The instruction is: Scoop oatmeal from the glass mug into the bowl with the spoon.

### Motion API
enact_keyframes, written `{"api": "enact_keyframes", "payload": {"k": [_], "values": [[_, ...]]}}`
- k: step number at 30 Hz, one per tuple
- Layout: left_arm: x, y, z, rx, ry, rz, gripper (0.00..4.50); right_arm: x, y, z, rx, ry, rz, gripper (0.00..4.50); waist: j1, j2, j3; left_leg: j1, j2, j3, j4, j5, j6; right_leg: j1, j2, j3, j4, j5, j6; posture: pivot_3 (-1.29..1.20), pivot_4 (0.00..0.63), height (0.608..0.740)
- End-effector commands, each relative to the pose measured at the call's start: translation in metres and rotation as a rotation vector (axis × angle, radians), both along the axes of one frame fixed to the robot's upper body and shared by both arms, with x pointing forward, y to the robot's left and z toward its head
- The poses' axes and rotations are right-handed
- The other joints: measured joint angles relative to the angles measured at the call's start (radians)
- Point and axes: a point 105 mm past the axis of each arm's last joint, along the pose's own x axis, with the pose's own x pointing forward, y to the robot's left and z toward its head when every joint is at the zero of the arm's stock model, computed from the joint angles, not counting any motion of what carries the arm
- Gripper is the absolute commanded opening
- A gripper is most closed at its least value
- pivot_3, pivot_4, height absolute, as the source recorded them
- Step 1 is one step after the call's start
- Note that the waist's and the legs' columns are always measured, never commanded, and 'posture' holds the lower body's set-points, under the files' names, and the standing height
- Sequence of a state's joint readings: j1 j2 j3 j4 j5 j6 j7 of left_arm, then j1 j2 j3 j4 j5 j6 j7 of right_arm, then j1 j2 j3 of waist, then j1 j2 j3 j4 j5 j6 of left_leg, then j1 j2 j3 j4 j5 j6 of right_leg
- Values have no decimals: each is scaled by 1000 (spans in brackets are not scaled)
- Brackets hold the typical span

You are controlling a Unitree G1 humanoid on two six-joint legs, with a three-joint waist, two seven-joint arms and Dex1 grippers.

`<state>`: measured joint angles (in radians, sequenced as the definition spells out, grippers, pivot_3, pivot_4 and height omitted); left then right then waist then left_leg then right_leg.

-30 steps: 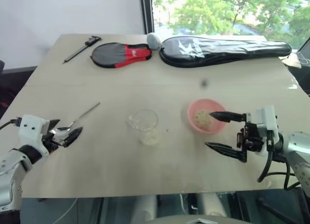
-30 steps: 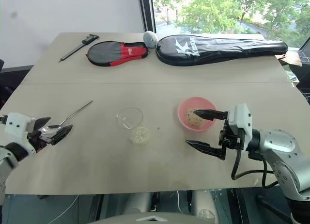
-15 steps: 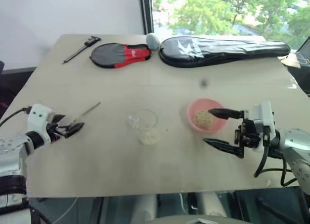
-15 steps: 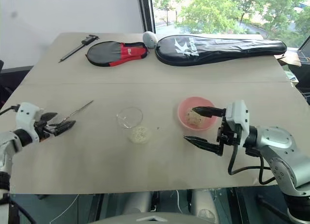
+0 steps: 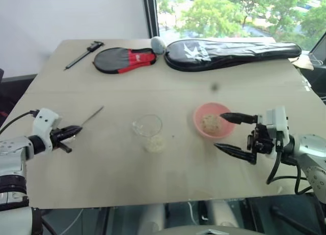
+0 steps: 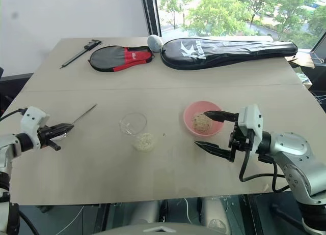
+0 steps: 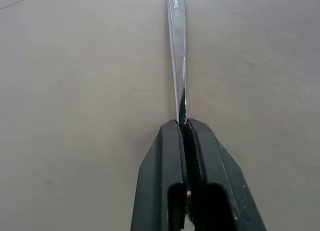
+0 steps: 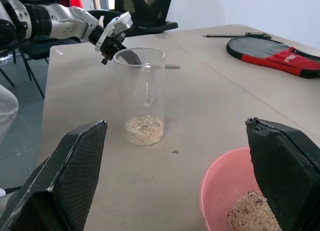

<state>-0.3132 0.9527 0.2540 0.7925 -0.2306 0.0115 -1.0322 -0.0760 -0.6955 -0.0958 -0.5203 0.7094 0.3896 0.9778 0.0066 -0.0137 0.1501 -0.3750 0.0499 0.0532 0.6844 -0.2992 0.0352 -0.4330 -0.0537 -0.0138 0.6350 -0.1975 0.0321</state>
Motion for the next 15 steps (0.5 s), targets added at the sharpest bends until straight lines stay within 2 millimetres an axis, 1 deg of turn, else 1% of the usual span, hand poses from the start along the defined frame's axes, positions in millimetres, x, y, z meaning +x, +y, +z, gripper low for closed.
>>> {"api": "enact_keyframes", "payload": {"k": [1, 4, 7, 9, 11, 13, 15], "values": [[3, -4, -4, 12, -43, 30, 19, 3, -1, 10, 5, -47, 10, 4500, 2, 0, 0, 0, 0, 0, 0, 0, 0, 0, 0, 0, 0, 0, 0, 0, 150, 740], [15, -13, 17, 45, -179, 29, 19, 9, -1, 11, 3, -28, -4, 4500, 8, 0, 0, 0, 0, 0, 1, 0, 0, 0, 0, 0, 1, 0, -1, 0, 150, 740], [30, -31, 52, 124, -369, -4, 19, 33, -2, 17, 4, -4, -114, 4500, 9, -4, 2, -3, 0, -2, 3, 0, 0, 0, 0, -1, 0, 1, -2, 0, 150, 740], [36, -44, 67, 144, -451, -30, 19, 47, 0, 21, -6, -15, -170, 4500, 7, -8, 4, -5, 0, -1, 3, 0, 0, -1, -1, -1, -1, 1, -2, 0, 150, 740], [42, -60, 83, 151, -526, -64, 19, 59, 5, 32, 30, -24, -220, 4500, 7, -10, 5, -6, -1, -2, 4, 0, -1, -2, -1, -1, -1, 2, -2, 0, 150, 740], [48, -81, 102, 147, -606, -107, 19, 71, 14, 46, 92, -11, -247, 4500, 7, -10, 6, -6, -1, -2, 3, 0, -1, -3, -1, -1, -1, 4, 1, 0, 150, 740], [53, -106, 117, 150, -668, -170, 19, 81, 24, 57, 143, 23, -262, 4500, 7, -10, 6, -10, -1, -1, 3, 1, -1, -7, -1, -1, -1, 4, 2, 0, 150, 740]]}}
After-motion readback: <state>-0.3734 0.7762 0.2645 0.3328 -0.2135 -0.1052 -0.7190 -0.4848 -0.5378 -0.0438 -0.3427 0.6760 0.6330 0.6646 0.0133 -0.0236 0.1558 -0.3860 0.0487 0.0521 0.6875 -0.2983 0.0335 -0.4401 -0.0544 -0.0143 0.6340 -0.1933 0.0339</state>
